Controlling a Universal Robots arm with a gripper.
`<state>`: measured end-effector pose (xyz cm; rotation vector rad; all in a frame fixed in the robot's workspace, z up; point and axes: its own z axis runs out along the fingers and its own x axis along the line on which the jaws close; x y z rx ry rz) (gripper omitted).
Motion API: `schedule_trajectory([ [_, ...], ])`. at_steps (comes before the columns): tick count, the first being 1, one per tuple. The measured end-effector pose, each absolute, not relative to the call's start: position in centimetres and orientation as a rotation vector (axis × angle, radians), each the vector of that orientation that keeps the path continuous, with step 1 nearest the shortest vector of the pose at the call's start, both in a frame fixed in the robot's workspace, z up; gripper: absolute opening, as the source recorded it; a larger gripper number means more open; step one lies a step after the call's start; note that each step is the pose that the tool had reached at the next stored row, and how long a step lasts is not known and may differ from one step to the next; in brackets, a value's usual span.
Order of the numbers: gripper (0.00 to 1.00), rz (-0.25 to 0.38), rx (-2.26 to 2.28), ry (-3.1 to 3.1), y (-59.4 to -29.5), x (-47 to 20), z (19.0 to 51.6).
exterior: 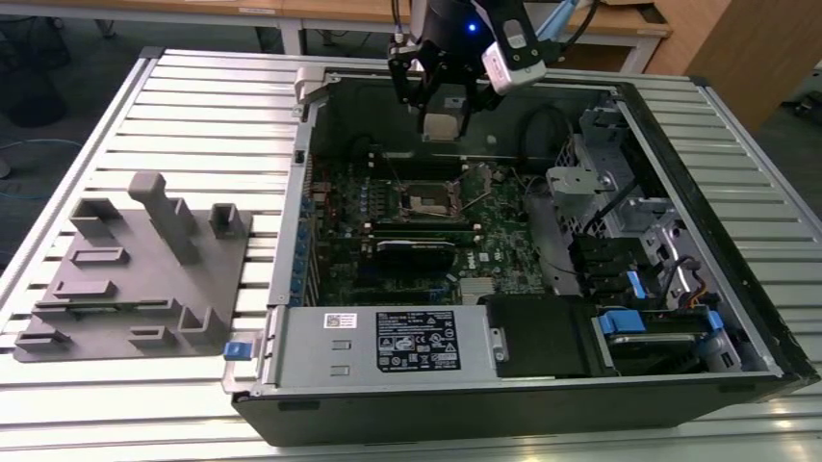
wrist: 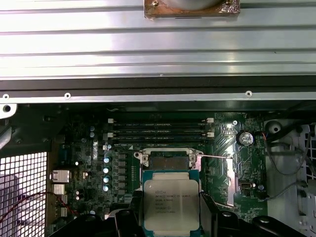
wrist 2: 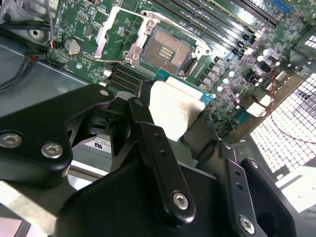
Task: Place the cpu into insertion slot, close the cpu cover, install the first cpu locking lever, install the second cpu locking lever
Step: 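Place the cpu into insertion slot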
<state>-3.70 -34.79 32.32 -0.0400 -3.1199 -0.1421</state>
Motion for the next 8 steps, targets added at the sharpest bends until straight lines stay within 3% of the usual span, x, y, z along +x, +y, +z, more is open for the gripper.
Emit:
schedule_trajectory([
  [8,0.54,-0.142,-0.04,-3.12,-34.79,-3.7,32.07],
])
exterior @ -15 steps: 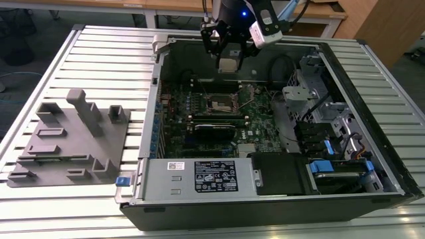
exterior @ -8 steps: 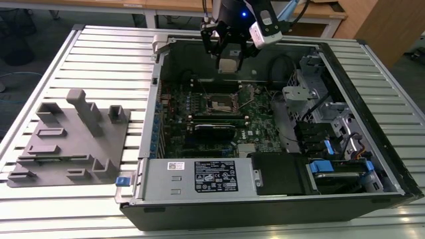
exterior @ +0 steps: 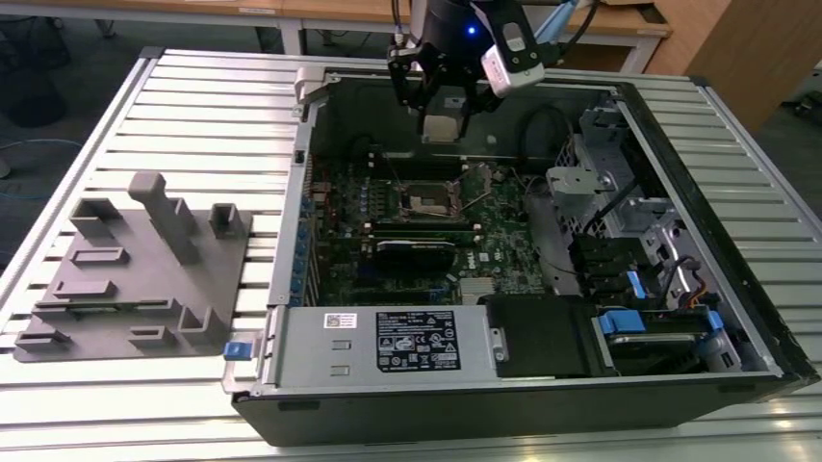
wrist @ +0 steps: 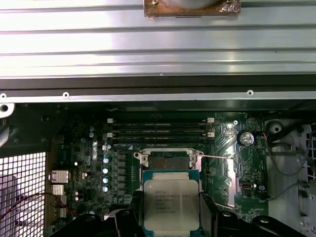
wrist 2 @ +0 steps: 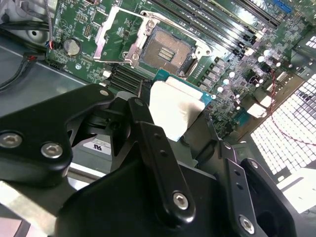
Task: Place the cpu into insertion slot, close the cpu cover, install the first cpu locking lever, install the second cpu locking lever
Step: 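Place the cpu into insertion slot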
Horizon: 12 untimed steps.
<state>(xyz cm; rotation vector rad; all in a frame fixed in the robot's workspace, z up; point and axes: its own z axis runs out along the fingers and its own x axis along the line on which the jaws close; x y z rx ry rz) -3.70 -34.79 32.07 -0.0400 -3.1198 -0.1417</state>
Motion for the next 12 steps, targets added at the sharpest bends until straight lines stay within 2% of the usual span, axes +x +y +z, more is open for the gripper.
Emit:
schedule_trajectory([
  [12,0.54,-0.142,-0.04,-3.12,-34.79,-3.7,31.6],
])
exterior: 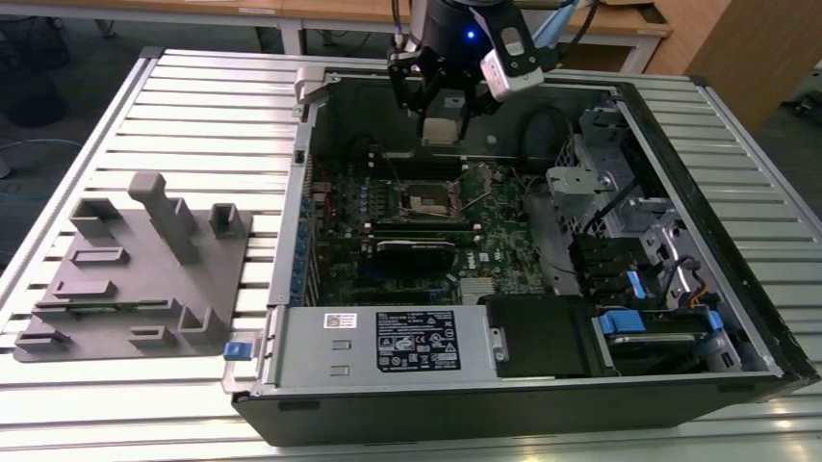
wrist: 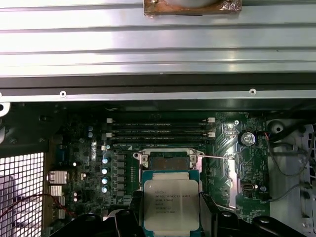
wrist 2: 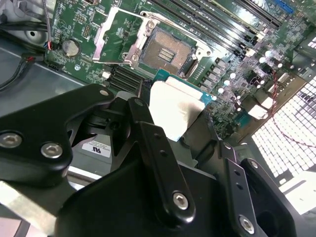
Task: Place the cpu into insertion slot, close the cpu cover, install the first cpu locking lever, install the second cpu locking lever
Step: 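Place the cpu into insertion slot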
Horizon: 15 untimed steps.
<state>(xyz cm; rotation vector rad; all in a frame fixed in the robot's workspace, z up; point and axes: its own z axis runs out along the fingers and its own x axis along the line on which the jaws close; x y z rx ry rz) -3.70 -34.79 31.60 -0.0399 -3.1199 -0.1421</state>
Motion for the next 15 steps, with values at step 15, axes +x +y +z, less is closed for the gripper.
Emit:
schedule_trajectory([
  [15,0.54,-0.142,-0.04,-3.12,-34.79,-3.7,31.13],
])
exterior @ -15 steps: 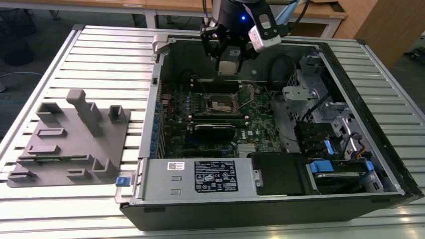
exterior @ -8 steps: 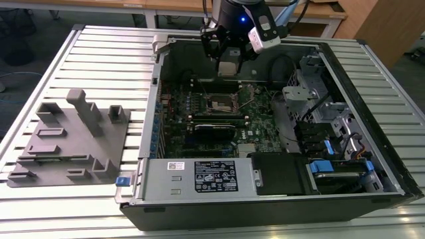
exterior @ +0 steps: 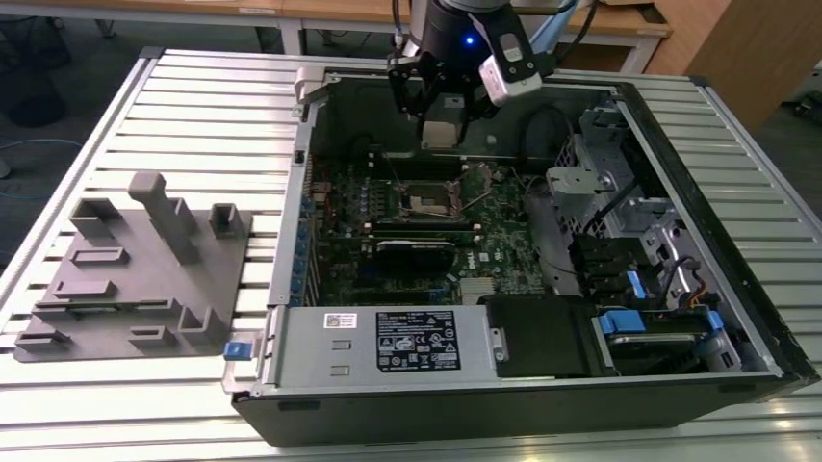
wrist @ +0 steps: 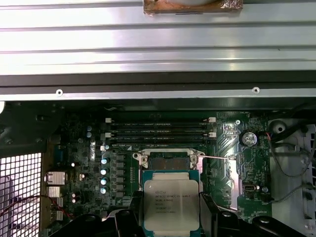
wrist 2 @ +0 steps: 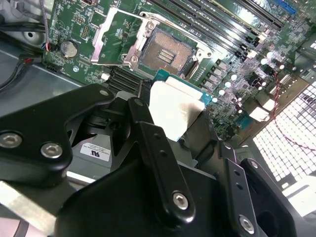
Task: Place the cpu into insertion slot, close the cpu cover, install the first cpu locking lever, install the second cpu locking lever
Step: 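Place the cpu into insertion slot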
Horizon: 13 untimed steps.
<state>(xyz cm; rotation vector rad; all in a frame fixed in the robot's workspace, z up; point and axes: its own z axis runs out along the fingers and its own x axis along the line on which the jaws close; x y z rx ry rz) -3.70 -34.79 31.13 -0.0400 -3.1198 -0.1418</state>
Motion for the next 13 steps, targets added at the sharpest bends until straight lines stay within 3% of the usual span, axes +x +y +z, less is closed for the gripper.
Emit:
schedule_trajectory([
  [13,0.54,-0.142,-0.04,-3.12,-34.79,-3.7,30.66],
])
